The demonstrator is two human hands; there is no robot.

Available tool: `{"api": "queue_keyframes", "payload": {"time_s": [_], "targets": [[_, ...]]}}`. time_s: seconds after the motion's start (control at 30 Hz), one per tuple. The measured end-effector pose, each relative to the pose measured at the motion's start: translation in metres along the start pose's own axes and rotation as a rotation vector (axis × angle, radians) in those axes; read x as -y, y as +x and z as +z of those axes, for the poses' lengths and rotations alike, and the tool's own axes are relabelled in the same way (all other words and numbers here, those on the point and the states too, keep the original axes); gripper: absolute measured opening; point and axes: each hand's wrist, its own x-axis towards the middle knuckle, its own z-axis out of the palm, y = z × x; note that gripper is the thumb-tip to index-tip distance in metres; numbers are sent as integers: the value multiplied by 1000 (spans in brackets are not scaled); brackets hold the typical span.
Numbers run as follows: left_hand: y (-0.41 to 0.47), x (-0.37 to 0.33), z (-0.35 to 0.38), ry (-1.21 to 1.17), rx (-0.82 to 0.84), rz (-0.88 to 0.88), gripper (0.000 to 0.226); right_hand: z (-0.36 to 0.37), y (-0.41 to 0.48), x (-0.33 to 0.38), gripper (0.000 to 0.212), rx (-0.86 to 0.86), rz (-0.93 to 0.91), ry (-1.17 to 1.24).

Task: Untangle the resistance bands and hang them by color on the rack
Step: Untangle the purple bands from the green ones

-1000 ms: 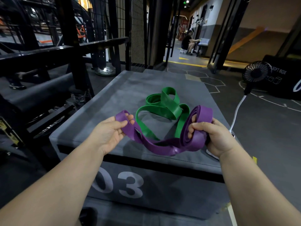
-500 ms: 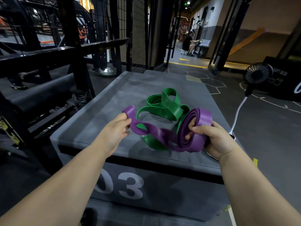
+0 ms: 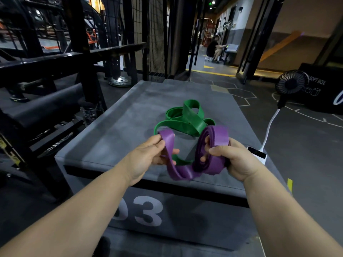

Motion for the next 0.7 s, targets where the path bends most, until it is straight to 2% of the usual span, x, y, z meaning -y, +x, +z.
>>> {"api": "queue_keyframes", "payload": {"time_s": [0.13,0.2,0.27,0.33,0.47,0.6,0.7], "targets": [[-1,0,8,33,35,-49,34,10,-1,-4,22,89,74,-22],[-1,2,6,48,48,-98,50,13,0,-8,22,126,86,-48],[-2,1,5,91,66,-126,64,15,2,-11,33,130,97,-70],[-4,0,7,150,82,-134,56,17,3,-14,43,122,117,-57],[-4,2,16,239,91,-94,23,29,2,-17,28,132,107,-32],[-3,3,20,334,30,-79,23,39,3,-20,28,92,129,-42],[-4,8,22,277,-16,-82,20,41,6,-22,28,52,146,-40]]}}
